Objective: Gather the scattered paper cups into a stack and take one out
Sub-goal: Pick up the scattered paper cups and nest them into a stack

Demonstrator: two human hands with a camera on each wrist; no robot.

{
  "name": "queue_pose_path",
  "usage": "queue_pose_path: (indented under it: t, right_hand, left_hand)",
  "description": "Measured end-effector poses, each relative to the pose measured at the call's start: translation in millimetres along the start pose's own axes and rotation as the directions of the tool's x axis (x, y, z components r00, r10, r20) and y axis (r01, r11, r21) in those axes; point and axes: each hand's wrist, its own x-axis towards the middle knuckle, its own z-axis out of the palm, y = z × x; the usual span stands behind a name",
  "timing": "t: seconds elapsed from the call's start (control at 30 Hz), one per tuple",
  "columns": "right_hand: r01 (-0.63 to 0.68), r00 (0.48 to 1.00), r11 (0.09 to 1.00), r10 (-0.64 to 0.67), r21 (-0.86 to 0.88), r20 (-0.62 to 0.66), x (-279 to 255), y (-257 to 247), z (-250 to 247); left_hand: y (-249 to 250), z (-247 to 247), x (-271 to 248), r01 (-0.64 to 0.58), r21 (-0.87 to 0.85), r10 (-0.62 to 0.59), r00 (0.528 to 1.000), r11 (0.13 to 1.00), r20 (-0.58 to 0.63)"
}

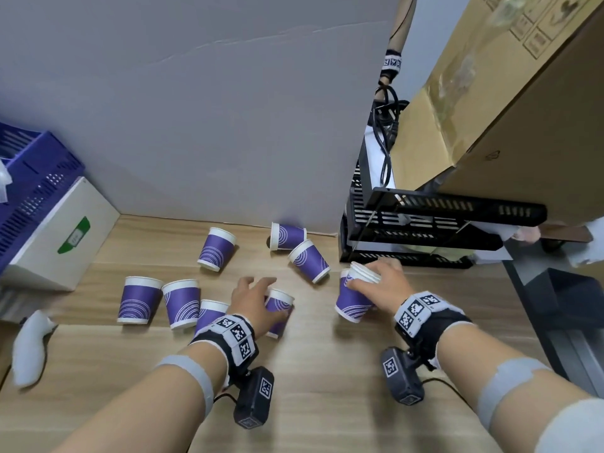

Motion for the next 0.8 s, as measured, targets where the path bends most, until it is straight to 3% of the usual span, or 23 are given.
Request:
queue_pose_path:
  t: [0.13, 0.3, 0.47, 0.6, 0.8]
  right_hand:
    - [0.009, 0.989, 0.992, 0.010, -0.123, 0.150, 13.9, -2.7, 3.9]
    - [0.042, 0.990, 0.986, -0.020, -0.160, 0.138, 9.6, -5.7, 18.8]
    - [0.177, 0.972, 0.970, -0.146, -0.169, 0.182, -17.3, -14.0, 26.7]
    - [0.330, 0.925, 0.924, -0.276, -0.192, 0.260, -43.6, -6.0, 38.8]
    - [0.476, 0.842, 0.838, -0.347, -0.266, 0.414, -76.3, 1.6, 40.4]
  left_hand:
    - [-9.5, 9.4, -2.5, 0.017, 0.004, -0.017, 1.000, 1.000, 0.024]
    - [-11.7, 11.5, -14.9, -0.019, -0.021, 0.018, 1.000, 1.000, -0.022]
    - [-13.1, 9.7, -30.3, -0.145, -0.087, 0.136, 0.985, 0.986, -0.103]
    - [-16.6, 19.5, -42.1, -0.191, -0.059, 0.186, 0.979, 0.980, -0.087]
    - [-18.1, 34.8, -55.6, -0.186, -0.093, 0.175, 0.978, 0.978, -0.112]
